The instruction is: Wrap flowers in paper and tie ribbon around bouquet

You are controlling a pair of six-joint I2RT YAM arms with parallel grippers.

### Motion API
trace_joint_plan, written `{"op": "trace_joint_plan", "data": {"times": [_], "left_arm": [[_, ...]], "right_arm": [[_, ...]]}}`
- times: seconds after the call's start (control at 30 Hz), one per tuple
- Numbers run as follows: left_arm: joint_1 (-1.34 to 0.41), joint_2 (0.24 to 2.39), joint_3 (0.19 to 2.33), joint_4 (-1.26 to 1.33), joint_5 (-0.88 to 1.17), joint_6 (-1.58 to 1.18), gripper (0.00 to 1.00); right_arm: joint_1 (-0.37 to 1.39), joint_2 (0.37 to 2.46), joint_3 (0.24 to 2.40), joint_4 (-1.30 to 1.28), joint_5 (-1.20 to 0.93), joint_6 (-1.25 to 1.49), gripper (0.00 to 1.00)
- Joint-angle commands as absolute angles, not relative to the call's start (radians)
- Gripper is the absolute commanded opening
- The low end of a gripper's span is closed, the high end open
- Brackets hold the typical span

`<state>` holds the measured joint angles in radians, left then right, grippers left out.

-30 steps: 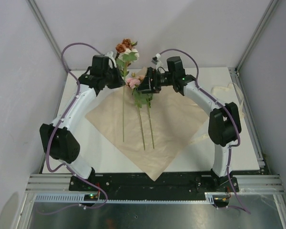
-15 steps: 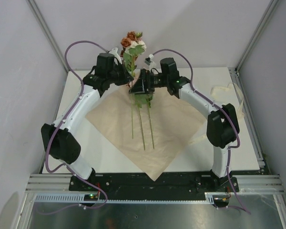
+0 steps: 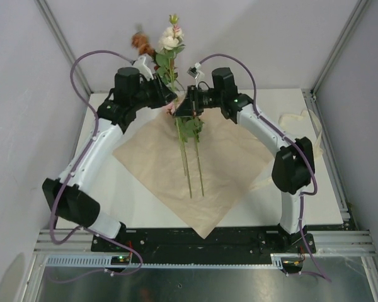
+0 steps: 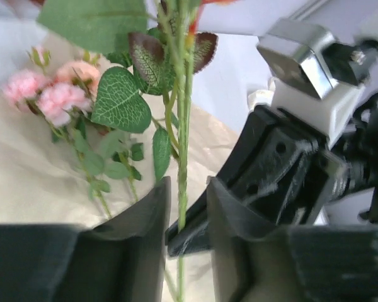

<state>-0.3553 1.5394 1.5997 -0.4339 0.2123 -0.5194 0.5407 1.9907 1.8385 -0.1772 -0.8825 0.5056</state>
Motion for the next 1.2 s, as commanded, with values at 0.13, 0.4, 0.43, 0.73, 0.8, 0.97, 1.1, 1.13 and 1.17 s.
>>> {"op": "trace_joint_plan", "data": {"times": [0.13, 0.4, 0.43, 0.73, 0.8, 0.97, 1.1, 1.13, 1.17], "left_arm": [[-0.199, 1.209, 1.519, -0.377, 0.269, -0.307, 0.96], [0.057, 1.019, 1.309, -0.352, 0.190, -0.215, 0.99], [0.075, 1.010, 1.280, -0.352, 0.195, -0.214, 0.99], [0.090, 1.059, 1.158, -0.353, 0.302, -0.221, 0.99], [0.090, 1.090, 1.164, -0.352, 0.311, -0.240, 0.99], [0.089, 1.167, 1.182, -0.353, 0.344, -0.198, 1.00], [0.090, 1.221, 1.186, -0.358, 0.359, -0.162, 1.00], [0.089, 1.235, 1.188, -0.361, 0.357, -0.155, 1.00], [0.089, 1.252, 1.191, -0.365, 0.352, -0.144, 1.00]], "right_arm": [[0.521, 1.834, 1.932, -0.362, -0.904, -0.016, 0.00], [0.541, 1.743, 1.956, -0.514, -0.884, -0.160, 0.00], [0.537, 1.738, 1.947, -0.530, -0.864, -0.164, 0.00], [0.406, 1.794, 1.774, -0.571, -0.727, 0.145, 0.00], [0.393, 1.826, 1.747, -0.556, -0.726, 0.166, 0.00], [0.358, 1.966, 1.767, -0.531, -0.721, 0.188, 0.00], [0.328, 2.085, 1.796, -0.483, -0.741, 0.231, 0.00], [0.324, 2.115, 1.802, -0.472, -0.742, 0.239, 0.00], [0.322, 2.136, 1.807, -0.464, -0.742, 0.245, 0.00]]}}
